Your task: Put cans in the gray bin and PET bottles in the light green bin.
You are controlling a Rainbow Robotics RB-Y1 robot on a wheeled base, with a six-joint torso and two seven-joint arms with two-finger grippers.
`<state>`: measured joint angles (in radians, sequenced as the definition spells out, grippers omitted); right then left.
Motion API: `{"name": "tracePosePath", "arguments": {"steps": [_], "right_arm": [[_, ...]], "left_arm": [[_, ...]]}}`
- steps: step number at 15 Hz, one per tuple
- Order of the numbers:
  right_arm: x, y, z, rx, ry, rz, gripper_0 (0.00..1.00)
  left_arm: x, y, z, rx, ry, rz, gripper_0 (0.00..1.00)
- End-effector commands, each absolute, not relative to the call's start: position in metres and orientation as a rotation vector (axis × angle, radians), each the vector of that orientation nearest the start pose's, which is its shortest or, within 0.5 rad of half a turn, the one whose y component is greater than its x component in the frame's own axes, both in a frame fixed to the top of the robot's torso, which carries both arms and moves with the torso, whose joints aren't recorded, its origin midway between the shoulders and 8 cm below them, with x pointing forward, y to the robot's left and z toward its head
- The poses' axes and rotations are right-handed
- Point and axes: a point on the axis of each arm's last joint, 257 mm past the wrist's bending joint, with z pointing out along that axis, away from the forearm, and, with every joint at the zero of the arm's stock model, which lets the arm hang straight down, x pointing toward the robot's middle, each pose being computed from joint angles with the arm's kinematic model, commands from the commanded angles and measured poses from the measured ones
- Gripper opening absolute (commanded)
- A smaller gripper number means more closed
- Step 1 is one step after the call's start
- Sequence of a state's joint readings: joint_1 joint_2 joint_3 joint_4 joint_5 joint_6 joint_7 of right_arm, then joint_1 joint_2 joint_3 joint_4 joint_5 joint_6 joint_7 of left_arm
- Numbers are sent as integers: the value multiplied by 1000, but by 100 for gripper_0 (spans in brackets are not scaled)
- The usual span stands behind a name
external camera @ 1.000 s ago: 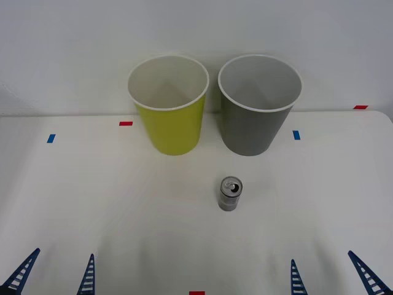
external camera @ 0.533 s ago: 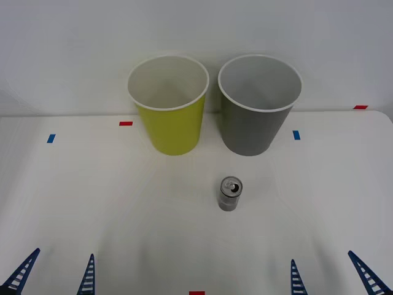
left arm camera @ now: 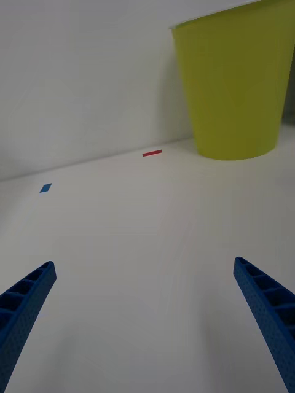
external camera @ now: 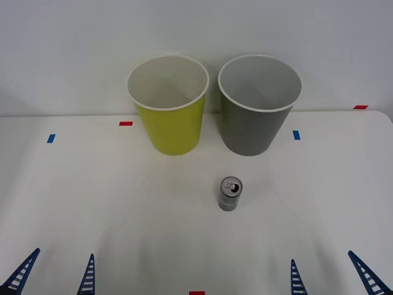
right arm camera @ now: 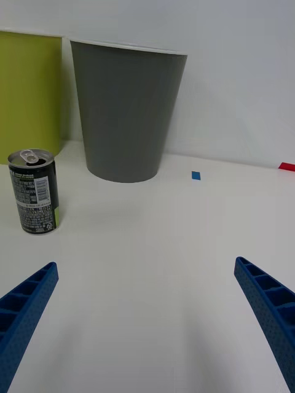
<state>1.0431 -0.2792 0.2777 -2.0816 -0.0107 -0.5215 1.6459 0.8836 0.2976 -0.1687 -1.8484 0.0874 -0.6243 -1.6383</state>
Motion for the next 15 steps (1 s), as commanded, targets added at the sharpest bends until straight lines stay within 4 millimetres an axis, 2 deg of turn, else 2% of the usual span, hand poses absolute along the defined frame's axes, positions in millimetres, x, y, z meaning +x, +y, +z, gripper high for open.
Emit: {"name": "tracePosePath", "arguments": {"steps": [1,15], "right_arm": [[238,-226,-246,-169,1580,-52,100],[238,-226,-246,-169,1580,-52,100]], "left_arm": [[256,284,-281,156,1552,128,100],[256,284,-281,156,1552,128,100]]}}
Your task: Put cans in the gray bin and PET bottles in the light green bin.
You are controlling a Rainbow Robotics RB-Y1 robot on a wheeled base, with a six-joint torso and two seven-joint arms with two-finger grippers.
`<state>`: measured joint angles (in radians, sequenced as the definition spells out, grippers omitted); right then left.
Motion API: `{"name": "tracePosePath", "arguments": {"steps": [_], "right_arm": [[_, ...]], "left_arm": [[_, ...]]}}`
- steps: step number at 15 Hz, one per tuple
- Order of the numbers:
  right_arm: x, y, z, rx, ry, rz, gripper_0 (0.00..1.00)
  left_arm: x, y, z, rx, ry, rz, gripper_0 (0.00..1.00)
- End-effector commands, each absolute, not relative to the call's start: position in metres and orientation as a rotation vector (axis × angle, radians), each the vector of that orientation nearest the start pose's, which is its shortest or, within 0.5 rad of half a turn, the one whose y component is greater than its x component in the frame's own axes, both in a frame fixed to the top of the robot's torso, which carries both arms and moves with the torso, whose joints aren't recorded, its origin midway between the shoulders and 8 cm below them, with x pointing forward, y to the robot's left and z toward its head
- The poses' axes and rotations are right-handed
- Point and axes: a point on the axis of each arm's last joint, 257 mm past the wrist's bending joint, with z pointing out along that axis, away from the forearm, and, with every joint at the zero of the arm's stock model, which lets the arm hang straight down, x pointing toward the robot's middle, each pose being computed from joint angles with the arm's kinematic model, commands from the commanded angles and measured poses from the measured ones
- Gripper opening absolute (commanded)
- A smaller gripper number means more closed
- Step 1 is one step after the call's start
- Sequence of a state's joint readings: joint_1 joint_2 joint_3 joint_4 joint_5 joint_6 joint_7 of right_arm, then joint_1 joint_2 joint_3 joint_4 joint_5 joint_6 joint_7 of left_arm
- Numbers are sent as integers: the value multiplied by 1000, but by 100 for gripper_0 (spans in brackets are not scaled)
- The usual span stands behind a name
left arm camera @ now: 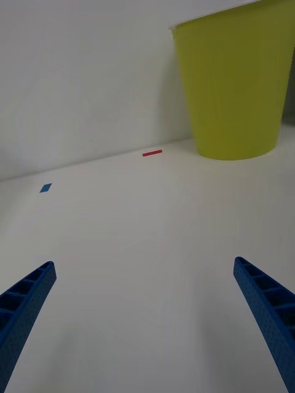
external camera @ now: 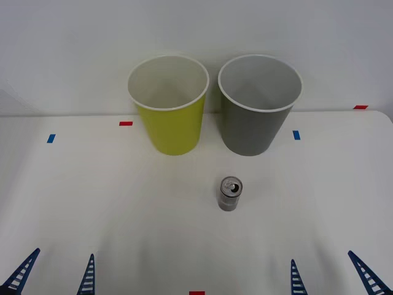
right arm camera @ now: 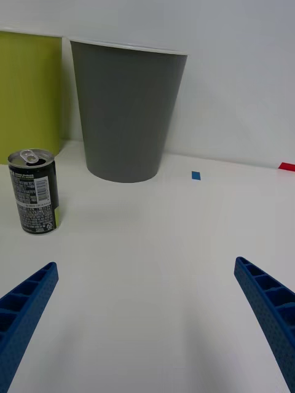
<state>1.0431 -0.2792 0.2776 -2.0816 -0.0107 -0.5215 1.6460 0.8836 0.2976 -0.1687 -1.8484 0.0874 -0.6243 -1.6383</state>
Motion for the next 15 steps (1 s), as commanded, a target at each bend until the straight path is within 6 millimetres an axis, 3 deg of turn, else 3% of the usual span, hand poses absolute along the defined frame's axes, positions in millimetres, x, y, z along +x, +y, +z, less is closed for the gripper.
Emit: {"name": "tracePosePath", "arguments": {"steps": [1,15], "right_arm": [[238,-226,-246,-169,1580,-52,100],[238,-226,-246,-169,1580,-52,100]], "left_arm": [[256,284,-281,156,1552,128,100],[256,284,-281,156,1552,128,100]]}}
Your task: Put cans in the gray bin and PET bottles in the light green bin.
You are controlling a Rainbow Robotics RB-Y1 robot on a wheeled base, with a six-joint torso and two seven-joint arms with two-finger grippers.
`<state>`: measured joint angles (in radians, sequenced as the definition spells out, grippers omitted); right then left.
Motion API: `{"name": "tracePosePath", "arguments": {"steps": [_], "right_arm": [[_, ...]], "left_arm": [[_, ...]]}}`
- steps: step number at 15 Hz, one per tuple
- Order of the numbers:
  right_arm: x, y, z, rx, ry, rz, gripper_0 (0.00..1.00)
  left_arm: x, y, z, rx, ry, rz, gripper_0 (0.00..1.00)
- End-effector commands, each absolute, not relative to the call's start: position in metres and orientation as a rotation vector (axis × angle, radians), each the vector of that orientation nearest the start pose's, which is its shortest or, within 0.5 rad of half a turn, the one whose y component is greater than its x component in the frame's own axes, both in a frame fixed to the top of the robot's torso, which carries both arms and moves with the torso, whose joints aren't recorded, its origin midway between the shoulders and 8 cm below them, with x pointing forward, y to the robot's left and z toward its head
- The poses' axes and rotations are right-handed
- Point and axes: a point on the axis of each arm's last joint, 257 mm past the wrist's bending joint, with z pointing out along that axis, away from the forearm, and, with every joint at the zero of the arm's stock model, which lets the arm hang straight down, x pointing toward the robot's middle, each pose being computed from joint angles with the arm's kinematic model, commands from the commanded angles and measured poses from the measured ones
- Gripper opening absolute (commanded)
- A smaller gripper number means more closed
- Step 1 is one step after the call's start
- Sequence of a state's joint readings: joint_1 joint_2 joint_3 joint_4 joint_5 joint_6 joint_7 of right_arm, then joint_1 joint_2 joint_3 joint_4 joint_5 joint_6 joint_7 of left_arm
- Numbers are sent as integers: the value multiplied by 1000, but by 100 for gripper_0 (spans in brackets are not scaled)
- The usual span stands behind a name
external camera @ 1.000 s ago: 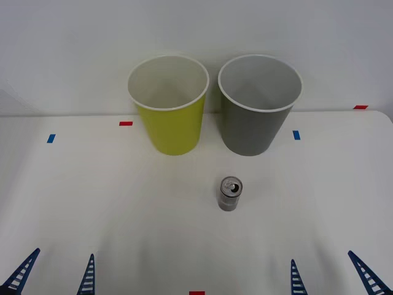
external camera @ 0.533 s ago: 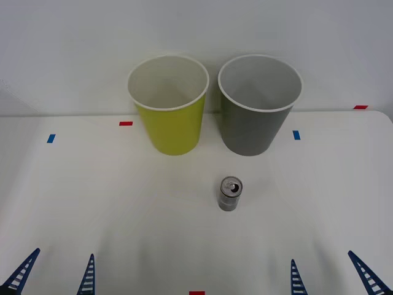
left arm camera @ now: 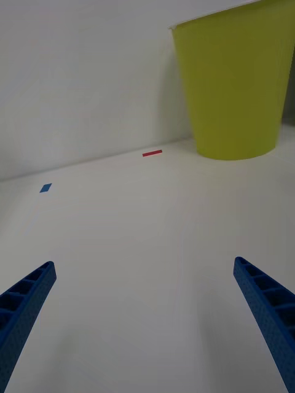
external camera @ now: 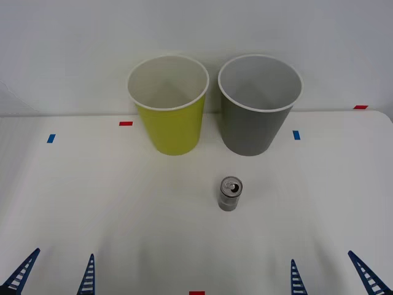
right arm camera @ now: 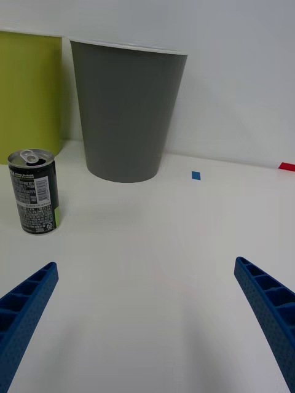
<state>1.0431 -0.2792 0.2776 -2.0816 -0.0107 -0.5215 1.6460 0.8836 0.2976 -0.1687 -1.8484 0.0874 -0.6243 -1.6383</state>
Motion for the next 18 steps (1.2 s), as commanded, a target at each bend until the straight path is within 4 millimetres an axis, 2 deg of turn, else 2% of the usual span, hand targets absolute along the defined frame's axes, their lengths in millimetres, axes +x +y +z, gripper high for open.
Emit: {"name": "tracePosePath", "arguments": {"steps": [1,18], "right_arm": [[238,-226,-246,-169,1580,-52,100],[238,-226,-246,-169,1580,-52,100]], "left_arm": [[256,284,-281,156,1552,128,100],[256,284,-281,156,1552,128,100]]}}
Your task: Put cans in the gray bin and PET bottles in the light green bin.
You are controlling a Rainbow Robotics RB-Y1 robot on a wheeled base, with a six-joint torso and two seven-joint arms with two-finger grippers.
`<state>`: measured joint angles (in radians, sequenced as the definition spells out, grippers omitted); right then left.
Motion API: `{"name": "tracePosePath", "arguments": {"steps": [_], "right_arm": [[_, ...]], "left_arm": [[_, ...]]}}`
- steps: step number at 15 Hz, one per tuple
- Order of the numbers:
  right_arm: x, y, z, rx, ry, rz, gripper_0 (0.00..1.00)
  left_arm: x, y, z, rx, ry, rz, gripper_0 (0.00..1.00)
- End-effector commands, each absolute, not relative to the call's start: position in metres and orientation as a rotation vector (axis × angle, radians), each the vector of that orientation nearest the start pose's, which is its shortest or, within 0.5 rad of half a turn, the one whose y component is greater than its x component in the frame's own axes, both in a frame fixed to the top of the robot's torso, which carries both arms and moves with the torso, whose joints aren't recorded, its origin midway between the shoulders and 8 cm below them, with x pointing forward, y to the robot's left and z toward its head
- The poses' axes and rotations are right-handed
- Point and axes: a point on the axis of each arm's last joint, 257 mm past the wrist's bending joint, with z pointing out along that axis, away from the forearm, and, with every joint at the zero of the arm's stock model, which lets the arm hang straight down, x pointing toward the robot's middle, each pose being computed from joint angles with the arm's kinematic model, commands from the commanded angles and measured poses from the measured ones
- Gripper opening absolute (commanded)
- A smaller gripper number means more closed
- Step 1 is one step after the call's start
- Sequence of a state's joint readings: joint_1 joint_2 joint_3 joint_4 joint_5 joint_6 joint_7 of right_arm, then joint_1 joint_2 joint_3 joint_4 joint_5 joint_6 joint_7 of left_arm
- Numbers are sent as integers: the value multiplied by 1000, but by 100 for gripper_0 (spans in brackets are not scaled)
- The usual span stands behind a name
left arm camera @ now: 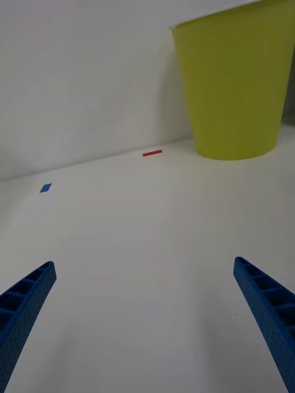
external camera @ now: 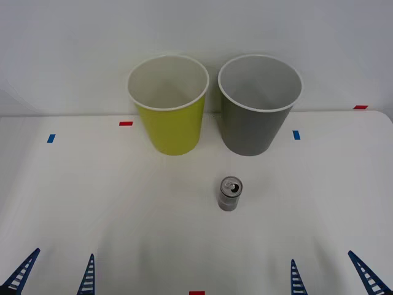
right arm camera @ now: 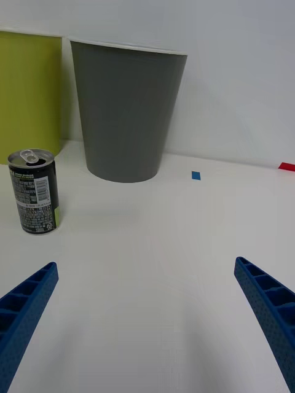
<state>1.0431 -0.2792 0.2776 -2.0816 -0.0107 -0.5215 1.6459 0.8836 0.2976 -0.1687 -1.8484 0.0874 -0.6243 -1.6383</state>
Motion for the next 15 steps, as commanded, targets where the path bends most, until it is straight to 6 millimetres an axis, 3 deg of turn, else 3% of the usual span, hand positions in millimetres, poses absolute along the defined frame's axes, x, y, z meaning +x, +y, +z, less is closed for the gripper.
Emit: {"name": "tracePosePath", "arguments": {"steps": [1,14,15], "right_arm": [[238,-226,-246,-169,1580,-52,100],[238,-226,-246,-169,1580,-52,100],[235,-226,-265,-162,1624,-48,100]], "left_arm": [[256,284,-281,156,1552,128,100],[256,284,-281,156,1552,128,100],[256,284,-281,156,1552,128,100]]}}
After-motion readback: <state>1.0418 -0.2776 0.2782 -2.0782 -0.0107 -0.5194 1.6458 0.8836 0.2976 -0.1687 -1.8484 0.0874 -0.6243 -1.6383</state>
